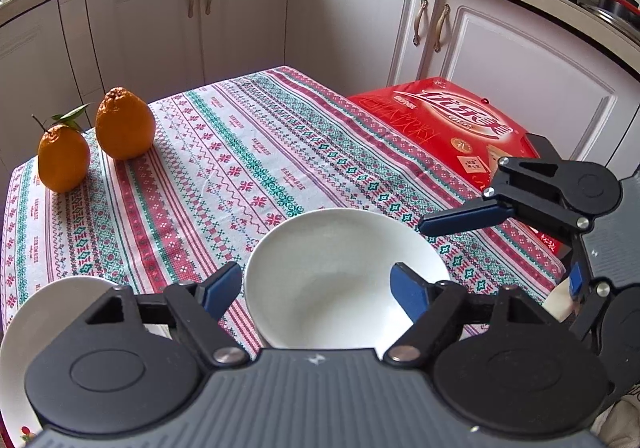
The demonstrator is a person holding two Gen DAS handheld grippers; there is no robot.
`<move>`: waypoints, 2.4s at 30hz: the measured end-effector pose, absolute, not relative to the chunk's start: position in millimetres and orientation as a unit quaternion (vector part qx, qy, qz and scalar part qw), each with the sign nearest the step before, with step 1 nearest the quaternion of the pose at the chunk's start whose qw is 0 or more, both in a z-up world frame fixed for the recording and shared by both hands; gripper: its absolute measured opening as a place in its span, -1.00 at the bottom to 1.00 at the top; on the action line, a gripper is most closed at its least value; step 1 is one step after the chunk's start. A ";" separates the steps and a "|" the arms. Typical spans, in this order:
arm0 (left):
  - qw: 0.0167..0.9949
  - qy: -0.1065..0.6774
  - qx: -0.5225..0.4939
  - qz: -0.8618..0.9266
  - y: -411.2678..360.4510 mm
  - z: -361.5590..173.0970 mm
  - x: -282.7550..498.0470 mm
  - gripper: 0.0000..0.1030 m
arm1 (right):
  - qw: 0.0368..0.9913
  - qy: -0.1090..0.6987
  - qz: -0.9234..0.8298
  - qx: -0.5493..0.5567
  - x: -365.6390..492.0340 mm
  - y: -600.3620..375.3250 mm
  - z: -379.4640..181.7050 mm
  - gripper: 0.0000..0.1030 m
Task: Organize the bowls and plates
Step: 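Lower the bowl into the nested bowls and open the left gripper, then grasp the three-bowl stack rim with both grippers from opposite sides, then lift and carry the bowl stack with both grippers onto the plate stack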
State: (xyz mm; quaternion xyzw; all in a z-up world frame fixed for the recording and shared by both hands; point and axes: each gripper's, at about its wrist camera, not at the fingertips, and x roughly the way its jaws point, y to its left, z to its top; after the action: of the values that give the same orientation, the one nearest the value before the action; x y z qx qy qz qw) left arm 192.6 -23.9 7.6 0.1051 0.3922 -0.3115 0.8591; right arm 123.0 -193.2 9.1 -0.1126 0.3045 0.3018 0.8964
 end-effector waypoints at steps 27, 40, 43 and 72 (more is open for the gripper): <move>0.871 0.324 0.175 -0.325 31.3 11.0 122.5 0.66 | 0.898 0.280 0.303 -0.154 106.3 -196.6 26.4 1.00; 0.816 0.353 0.244 -0.387 4.7 -33.3 130.8 0.66 | 0.842 0.362 0.335 -0.219 121.7 -190.6 -19.8 1.00; 0.808 0.355 0.253 -0.397 2.4 -36.2 137.6 0.66 | 0.832 0.366 0.350 -0.227 129.0 -191.5 -22.6 1.00; 0.740 0.380 0.252 -0.495 -6.0 -45.2 187.5 0.56 | 0.741 0.378 0.485 -0.270 182.6 -185.6 -29.9 0.69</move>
State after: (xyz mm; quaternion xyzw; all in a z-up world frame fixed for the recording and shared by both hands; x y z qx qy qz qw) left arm 187.5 -6.0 -45.2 0.2515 0.3800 -0.4951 0.7397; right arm 182.6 -185.6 -29.9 -0.2703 0.3781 0.4849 0.7408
